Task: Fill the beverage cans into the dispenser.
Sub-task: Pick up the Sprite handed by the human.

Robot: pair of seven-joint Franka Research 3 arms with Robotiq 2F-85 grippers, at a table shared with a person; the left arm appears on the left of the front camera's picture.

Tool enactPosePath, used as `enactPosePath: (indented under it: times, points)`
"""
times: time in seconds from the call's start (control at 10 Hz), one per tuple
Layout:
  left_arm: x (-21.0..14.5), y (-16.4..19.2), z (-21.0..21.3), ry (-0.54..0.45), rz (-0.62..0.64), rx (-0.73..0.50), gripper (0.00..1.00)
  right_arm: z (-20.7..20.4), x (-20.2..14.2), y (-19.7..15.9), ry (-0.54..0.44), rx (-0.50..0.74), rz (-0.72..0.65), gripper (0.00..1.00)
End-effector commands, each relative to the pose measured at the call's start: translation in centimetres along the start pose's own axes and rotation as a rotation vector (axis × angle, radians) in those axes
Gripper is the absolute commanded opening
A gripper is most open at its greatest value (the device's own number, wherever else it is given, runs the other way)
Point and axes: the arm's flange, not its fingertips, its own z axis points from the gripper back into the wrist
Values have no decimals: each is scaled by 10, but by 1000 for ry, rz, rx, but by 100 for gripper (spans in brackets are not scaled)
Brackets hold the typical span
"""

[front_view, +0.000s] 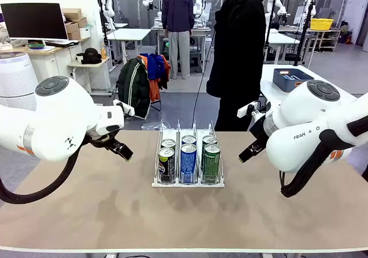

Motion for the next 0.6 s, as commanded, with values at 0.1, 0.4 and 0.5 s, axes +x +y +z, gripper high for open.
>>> enactPosePath:
  times: [0.1,0.4,0.5]
  points:
    - [0,0,0,0,0,0,100,0,0,0,0,0,0,100]
    - [0,0,0,0,0,0,100,0,0,0,0,0,0,100]
    - [0,0,0,0,0,0,100,0,0,0,0,0,0,100]
